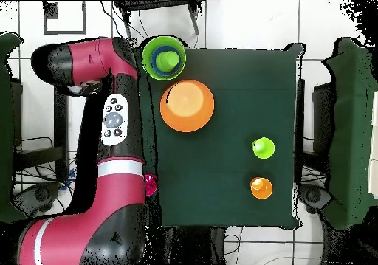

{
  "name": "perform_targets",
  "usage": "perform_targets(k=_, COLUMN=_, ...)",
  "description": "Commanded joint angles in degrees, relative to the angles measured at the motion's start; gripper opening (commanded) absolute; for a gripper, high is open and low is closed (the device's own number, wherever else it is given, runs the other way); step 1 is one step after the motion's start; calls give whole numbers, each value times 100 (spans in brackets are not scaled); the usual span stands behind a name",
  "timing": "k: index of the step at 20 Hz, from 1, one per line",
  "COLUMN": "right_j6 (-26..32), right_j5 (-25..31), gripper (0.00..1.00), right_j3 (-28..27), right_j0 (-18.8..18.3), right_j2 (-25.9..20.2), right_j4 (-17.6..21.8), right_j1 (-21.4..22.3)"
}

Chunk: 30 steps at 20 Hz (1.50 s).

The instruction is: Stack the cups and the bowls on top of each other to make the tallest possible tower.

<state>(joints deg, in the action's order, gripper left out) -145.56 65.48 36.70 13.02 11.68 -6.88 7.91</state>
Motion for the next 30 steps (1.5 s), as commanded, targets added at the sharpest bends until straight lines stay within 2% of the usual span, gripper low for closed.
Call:
perform_targets(k=1, right_j6=1894, right_j5=-388, gripper=0, right_j3=603, right_j0=-37, right_j2=-444, right_j4=667, right_j1=421)
perform_targets(k=3, right_j6=1796, right_j5=-301, gripper=0, right_j3=120, right_j0=-79, right_j2=-470, right_j4=679, right_j1=78)
perform_targets(k=7, right_j6=1784, right_j5=412, gripper=0, right_j3=-2229, right_j0=-249, right_j2=-523, right_j4=725, right_j1=-1261)
perform_targets(k=9, right_j6=1736, right_j5=596, gripper=0, right_j3=-2961, right_j0=-292, right_j2=-401, right_j4=684, right_j1=-1696)
perform_targets(k=13, right_j6=1795, right_j5=502, gripper=0, right_j3=-3653, right_j0=-356, right_j2=220, right_j4=357, right_j1=-2199)
perform_targets(k=16, right_j6=1951, right_j5=283, gripper=0, right_j3=-3827, right_j0=-439, right_j2=807, right_j4=-216, right_j1=-2439)
perform_targets(k=18, right_j6=2077, right_j5=382, gripper=0, right_j3=-3916, right_j0=-521, right_j2=1436, right_j4=-820, right_j1=-2571)
perform_targets(k=19, right_j6=2148, right_j5=470, gripper=0, right_j3=-3952, right_j0=-582, right_j2=1859, right_j4=-1246, right_j1=-2638)
perform_targets(k=21, right_j6=2319, right_j5=550, gripper=0, right_j3=-4061, right_j0=-754, right_j2=2983, right_j4=-2198, right_j1=-2782)
perform_targets(k=23, right_j6=2454, right_j5=474, gripper=0, right_j3=-4120, right_j0=-965, right_j2=4229, right_j4=-3264, right_j1=-2880)
perform_targets(k=26, right_j6=2798, right_j5=329, gripper=0, right_j3=-4053, right_j0=-1281, right_j2=6149, right_j4=-5193, right_j1=-2969)
perform_targets(k=30, right_j6=3172, right_j5=245, gripper=0, right_j3=-3905, right_j0=-1545, right_j2=8008, right_j4=-7160, right_j1=-2958)
